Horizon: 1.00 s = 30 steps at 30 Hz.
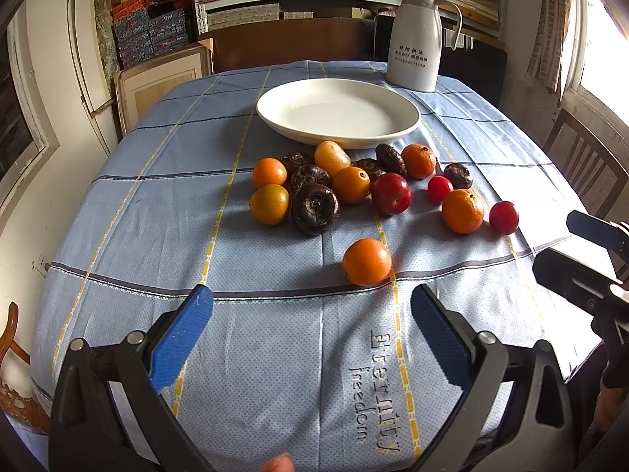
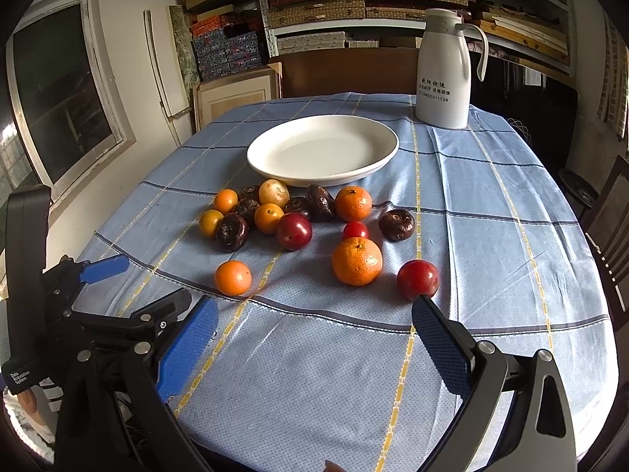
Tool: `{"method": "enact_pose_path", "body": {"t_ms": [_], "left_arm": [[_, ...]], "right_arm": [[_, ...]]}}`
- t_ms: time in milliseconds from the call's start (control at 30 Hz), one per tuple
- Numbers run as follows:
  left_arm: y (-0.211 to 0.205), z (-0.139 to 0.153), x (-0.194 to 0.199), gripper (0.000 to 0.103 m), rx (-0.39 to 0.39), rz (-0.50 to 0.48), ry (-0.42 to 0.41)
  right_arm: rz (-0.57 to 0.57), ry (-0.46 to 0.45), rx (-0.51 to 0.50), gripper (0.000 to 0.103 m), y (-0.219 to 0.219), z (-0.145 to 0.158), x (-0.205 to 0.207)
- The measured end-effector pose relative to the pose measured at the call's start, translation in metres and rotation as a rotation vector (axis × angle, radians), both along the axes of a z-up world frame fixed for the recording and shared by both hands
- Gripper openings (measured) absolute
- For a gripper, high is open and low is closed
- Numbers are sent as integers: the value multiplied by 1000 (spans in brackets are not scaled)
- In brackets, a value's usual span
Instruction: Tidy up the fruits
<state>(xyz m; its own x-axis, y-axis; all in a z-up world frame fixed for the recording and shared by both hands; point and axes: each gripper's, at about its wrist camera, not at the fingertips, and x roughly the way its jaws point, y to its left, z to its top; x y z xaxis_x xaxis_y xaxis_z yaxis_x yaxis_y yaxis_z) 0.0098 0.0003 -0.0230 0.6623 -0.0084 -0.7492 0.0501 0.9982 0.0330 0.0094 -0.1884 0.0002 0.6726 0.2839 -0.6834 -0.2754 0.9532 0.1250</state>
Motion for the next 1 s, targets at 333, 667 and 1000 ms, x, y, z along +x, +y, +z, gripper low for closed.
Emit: {"method": "enact_pose_path", "body": {"t_ms": [333,667,1000], "left_arm": [[-1,1,-1,99,10,-3,-1],[5,4,-2,99,-4,14,-8],[9,5,-3,99,-17,25,-10]], "right_arm": [[0,0,6,99,0,0,0],[9,1,-3,99,4,-1,-1],[14,5,-13,99,7,-1,-2]]}}
